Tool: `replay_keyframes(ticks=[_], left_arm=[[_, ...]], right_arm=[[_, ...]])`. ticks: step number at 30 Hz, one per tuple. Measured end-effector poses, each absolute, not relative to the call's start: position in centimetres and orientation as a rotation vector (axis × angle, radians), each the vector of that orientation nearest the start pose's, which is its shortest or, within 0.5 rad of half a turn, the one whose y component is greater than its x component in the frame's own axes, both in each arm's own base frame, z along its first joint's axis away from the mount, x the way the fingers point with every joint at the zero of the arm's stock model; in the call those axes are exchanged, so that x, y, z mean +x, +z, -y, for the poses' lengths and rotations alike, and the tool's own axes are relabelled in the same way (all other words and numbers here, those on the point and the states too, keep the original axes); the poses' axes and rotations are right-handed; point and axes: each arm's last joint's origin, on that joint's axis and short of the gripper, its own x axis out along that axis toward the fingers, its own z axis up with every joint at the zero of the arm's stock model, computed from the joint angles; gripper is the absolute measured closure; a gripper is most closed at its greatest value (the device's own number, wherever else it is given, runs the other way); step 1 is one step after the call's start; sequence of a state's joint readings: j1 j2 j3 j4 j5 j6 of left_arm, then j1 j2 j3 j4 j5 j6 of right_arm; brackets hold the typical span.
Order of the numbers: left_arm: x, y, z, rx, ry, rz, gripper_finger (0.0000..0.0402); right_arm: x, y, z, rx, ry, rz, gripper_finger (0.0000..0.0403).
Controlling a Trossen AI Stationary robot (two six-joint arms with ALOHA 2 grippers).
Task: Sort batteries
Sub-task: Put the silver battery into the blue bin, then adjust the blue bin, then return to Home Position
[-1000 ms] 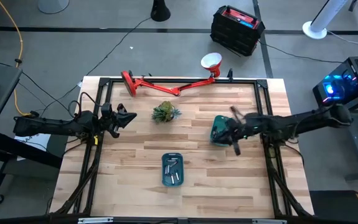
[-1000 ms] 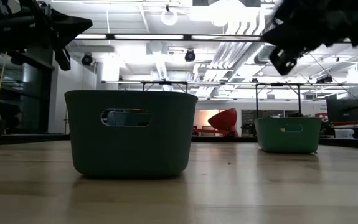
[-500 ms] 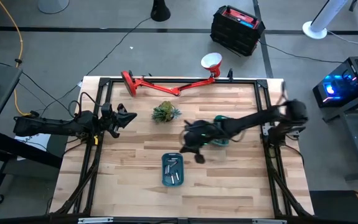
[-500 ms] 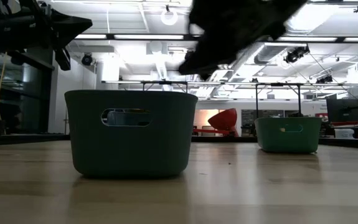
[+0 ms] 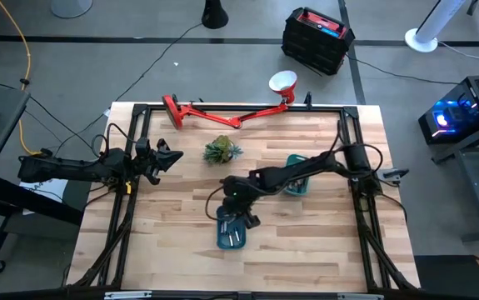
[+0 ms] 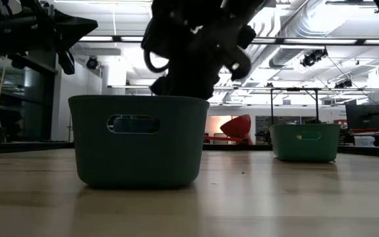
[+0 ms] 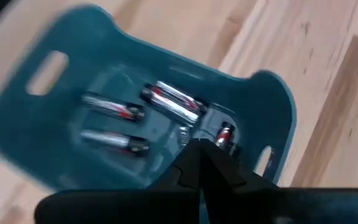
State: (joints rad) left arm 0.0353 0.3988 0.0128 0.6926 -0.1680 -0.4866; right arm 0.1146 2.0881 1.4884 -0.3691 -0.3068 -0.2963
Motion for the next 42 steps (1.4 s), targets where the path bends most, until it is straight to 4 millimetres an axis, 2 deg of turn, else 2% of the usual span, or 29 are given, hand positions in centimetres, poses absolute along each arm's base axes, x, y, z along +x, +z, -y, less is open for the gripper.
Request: replay_keyframes(ticks=[7,14,18,27,33,37,42], left_arm=[[11.8,19.8,-0.9,-0.501,0.123,0.349,0.0401],[11.8,19.8,-0.9,-0.501,0.123,0.349,0.0401],[11.8,19.8,-0.9,-0.501,0.123,0.349,0.0401],[11.8,19.8,-0.9,-0.501,0.123,0.349,0.0401],[11.8,19.8,-0.9,-0.501,0.123,0.349,0.0401],[11.8,19.8,-0.9,-0.502,0.124,0.349,0.0401],[11.8,19.8,-0.9,-0.501,0.123,0.349,0.0401]], right_arm=[[44.1,15.0,-5.5,-0.229,0.419,-0.954,0.0403],[44.4,15.0,-4.8,-0.283,0.258,-0.957,0.0403],[44.8,15.3,-3.8,-0.227,0.189,-0.922,0.0403],[46.1,16.2,-0.4,-0.048,0.012,-0.779,0.0403],[46.5,17.0,2.7,0.138,-0.109,-0.696,0.0403],[45.3,18.9,3.9,0.151,-0.041,-0.737,0.0403],[42.5,20.2,3.6,0.033,0.036,-0.951,0.0403]])
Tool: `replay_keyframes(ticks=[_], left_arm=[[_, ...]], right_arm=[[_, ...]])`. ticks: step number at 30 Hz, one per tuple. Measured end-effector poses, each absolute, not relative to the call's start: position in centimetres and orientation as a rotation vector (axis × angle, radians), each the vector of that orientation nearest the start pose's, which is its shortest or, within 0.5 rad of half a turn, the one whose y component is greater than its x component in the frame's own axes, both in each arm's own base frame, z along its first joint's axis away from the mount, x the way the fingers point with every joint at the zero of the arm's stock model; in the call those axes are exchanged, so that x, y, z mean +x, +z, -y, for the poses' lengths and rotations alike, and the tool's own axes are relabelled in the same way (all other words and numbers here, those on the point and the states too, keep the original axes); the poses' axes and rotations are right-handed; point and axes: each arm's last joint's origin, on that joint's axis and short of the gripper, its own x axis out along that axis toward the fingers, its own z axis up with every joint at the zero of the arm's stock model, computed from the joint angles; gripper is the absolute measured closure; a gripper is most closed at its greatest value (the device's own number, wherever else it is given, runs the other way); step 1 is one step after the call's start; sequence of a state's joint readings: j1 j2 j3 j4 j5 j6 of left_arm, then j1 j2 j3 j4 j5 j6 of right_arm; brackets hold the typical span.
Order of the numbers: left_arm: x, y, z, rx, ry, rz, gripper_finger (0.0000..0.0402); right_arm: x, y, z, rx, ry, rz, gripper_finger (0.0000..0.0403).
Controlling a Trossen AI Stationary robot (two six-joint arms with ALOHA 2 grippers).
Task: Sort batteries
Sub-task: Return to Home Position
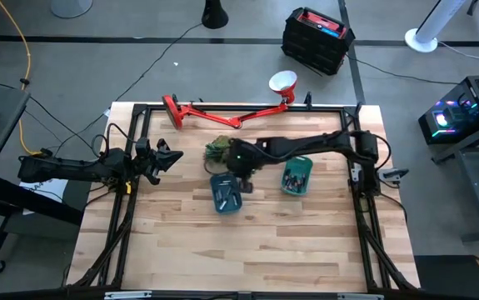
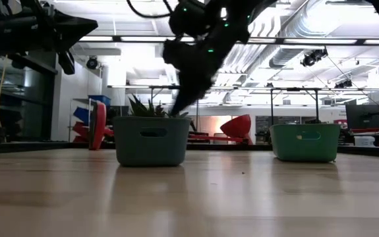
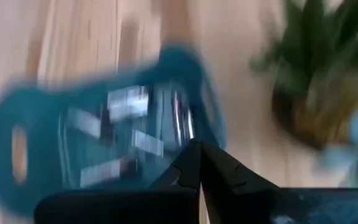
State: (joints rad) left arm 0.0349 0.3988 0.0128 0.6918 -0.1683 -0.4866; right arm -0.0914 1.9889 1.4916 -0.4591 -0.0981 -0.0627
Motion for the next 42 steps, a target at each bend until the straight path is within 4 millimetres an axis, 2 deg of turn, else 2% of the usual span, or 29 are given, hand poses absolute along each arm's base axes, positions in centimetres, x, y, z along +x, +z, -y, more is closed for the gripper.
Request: replay_keyframes(ticks=[5,8,10,13,17,21,24,27,30,35,39,42], left_arm=[[11.8,19.8,-0.9,-0.501,0.123,0.348,0.0401],[11.8,19.8,-0.9,-0.501,0.124,0.346,0.0401],[11.8,19.8,-0.9,-0.501,0.125,0.341,0.0401],[11.8,19.7,-0.9,-0.501,0.127,0.333,0.0401],[11.8,19.7,-0.9,-0.501,0.127,0.334,0.0401],[11.8,19.7,-0.9,-0.501,0.127,0.334,0.0401],[11.8,19.7,-0.9,-0.501,0.127,0.334,0.0401],[11.8,19.7,-0.9,-0.501,0.127,0.334,0.0401],[11.8,19.7,-0.9,-0.501,0.127,0.334,0.0401],[11.8,19.7,-0.9,-0.501,0.127,0.334,0.0401],[11.8,19.7,-0.9,-0.501,0.127,0.334,0.0401],[11.8,19.7,-0.9,-0.501,0.126,0.334,0.0401]], right_arm=[[40.3,19.7,3.1,0.014,0.171,-1.152,0.0403],[38.4,19.0,2.7,0.081,0.25,-1.174,0.0403],[36.7,18.8,2.4,0.127,0.239,-1.138,0.0403],[33.3,18.9,1.4,0.208,0.186,-1.031,0.0403],[28.4,20.6,-0.5,0.3,0.089,-0.82,0.0403],[24.0,21.8,-2.6,0.381,0.063,-0.578,0.0403],[21.1,21.1,-3.6,0.454,0.051,-0.403,0.0403],[18.7,20.0,-3.8,0.517,0.035,-0.231,0.0403],[17.4,19.7,-3.4,0.494,0.028,-0.097,0.0403],[16.4,18.0,-2.2,0.373,-0.01,-0.077,0.0403],[15.2,16.0,-1.4,0.404,0.023,-0.046,0.0403],[14.9,16.4,-1.2,0.397,0.063,0.015,0.0403]])
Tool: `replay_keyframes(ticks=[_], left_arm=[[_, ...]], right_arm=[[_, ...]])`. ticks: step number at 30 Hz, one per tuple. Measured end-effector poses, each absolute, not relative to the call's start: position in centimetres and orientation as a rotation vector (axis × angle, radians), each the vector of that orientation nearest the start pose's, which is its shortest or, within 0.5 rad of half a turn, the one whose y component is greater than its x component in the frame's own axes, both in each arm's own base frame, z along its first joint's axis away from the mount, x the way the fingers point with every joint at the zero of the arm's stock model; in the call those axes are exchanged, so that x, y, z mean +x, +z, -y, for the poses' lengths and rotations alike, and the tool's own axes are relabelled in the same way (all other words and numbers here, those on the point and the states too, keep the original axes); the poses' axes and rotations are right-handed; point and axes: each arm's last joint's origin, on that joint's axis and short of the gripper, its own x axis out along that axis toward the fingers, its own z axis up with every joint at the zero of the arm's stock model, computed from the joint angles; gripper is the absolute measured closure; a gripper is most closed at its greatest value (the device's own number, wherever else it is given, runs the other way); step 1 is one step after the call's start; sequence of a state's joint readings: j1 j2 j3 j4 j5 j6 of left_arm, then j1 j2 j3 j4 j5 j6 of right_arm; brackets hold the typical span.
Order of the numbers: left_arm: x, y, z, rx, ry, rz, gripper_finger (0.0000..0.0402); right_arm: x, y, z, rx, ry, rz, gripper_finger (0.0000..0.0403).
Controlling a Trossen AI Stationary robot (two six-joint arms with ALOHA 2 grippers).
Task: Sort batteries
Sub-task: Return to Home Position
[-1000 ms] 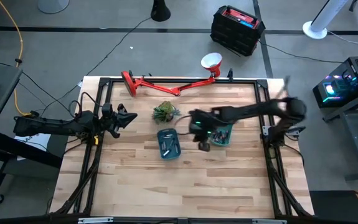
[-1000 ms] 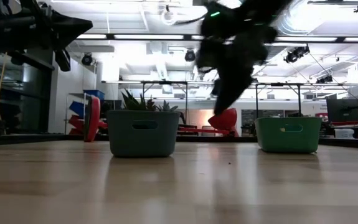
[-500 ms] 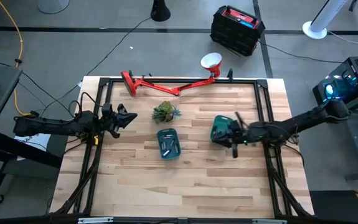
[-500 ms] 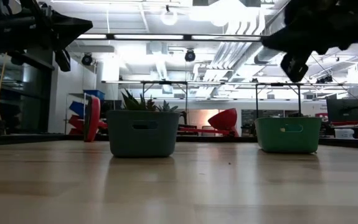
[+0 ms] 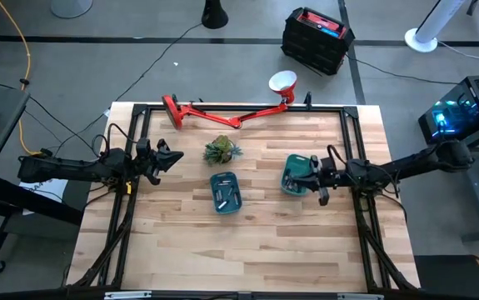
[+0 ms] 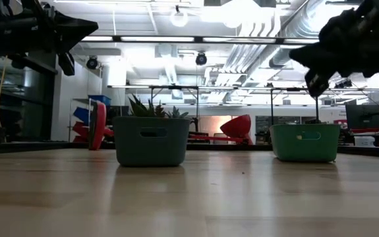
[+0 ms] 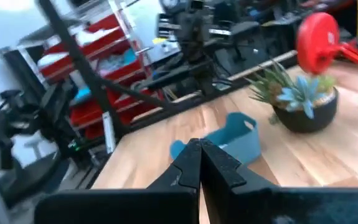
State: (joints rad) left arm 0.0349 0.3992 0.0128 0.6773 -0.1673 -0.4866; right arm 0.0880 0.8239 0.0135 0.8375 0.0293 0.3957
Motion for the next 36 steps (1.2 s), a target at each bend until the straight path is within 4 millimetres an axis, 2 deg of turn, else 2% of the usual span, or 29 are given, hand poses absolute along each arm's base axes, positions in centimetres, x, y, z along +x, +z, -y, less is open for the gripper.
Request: replay_keyframes(ticks=[7,17,22,25,30,36], left_arm=[[11.8,19.7,-0.9,-0.5,0.126,0.332,0.0401],[11.8,19.7,-0.9,-0.501,0.127,0.331,0.0401],[11.6,19.7,-0.9,-0.5,0.128,0.328,0.0401],[11.0,19.8,-0.9,-0.501,0.125,0.345,0.0401],[9.9,19.7,-0.9,-0.5,0.125,0.34,0.0401],[9.5,18.1,-1.1,-0.49,0.187,0.197,0.0401]], right_arm=[[14.8,14.9,-1.2,0.247,0.034,-0.124,0.0403],[14.2,12.6,-1.1,0.235,-0.002,-0.378,0.0403],[12.7,12.5,-1.0,0.23,-0.011,-0.441,0.0403],[11.7,12.9,-0.9,0.232,-0.007,-0.43,0.0402],[11.3,14.5,-0.9,0.246,0.035,-0.274,0.0402],[10.3,16.0,-0.9,0.257,0.065,-0.089,0.0402]])
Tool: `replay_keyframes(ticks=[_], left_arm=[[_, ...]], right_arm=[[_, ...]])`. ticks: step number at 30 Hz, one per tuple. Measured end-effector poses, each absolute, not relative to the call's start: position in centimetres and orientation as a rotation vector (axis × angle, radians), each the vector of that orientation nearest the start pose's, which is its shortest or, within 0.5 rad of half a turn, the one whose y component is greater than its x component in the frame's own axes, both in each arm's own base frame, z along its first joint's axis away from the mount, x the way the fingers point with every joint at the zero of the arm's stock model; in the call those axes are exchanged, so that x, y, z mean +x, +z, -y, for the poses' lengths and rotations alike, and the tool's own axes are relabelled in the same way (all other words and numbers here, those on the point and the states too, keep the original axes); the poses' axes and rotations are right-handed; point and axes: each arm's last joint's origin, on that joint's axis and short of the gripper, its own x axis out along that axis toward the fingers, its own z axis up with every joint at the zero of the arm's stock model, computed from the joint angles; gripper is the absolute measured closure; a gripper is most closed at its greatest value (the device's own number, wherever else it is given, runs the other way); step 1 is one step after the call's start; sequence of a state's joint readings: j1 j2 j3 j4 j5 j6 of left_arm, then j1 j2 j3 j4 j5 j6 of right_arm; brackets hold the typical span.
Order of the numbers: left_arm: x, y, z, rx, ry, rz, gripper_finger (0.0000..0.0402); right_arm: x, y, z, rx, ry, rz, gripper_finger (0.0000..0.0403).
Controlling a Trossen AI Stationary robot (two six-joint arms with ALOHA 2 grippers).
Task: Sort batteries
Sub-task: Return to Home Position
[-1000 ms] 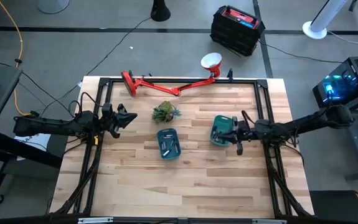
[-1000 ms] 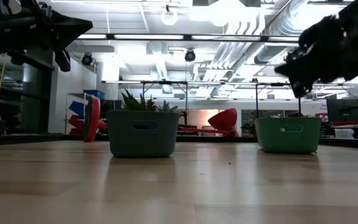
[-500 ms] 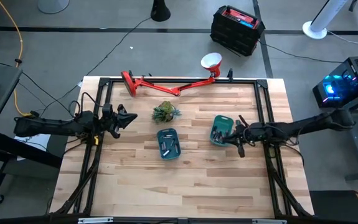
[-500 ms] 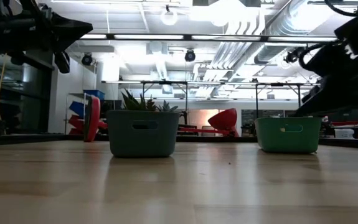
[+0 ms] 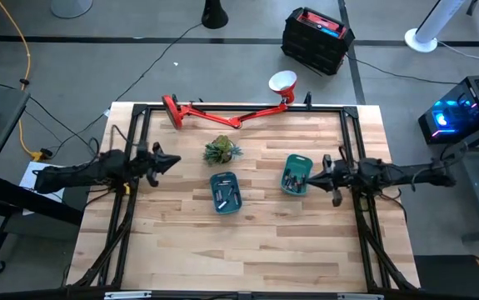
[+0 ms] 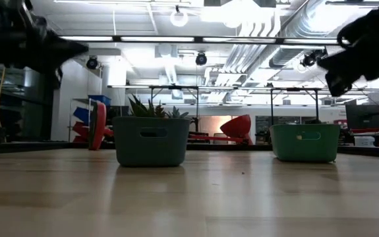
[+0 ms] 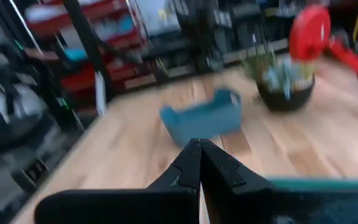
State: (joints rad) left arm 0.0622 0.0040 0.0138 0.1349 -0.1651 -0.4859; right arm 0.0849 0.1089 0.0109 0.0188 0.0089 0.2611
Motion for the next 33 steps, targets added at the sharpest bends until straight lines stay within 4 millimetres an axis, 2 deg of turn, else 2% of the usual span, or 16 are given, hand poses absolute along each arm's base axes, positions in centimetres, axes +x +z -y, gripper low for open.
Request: replay_keyframes(ticks=[3,7,21,33], left_arm=[[9.6,17.0,-1.1,-0.486,0.212,0.087,0.0401],[9.6,17.0,-0.9,-0.487,0.177,0.081,0.0401],[9.7,17.0,-0.9,-0.487,0.17,0.078,0.0401],[9.7,17.0,-0.9,-0.487,0.171,0.078,0.0401]], right_arm=[[9.7,16.9,-0.8,0.262,0.081,0.017,0.0402],[9.6,17.5,-0.8,0.265,0.087,0.084,0.0402],[9.8,16.7,-0.7,0.261,0.074,0.002,0.0402],[9.8,16.7,-0.7,0.261,0.074,0.0,0.0402]])
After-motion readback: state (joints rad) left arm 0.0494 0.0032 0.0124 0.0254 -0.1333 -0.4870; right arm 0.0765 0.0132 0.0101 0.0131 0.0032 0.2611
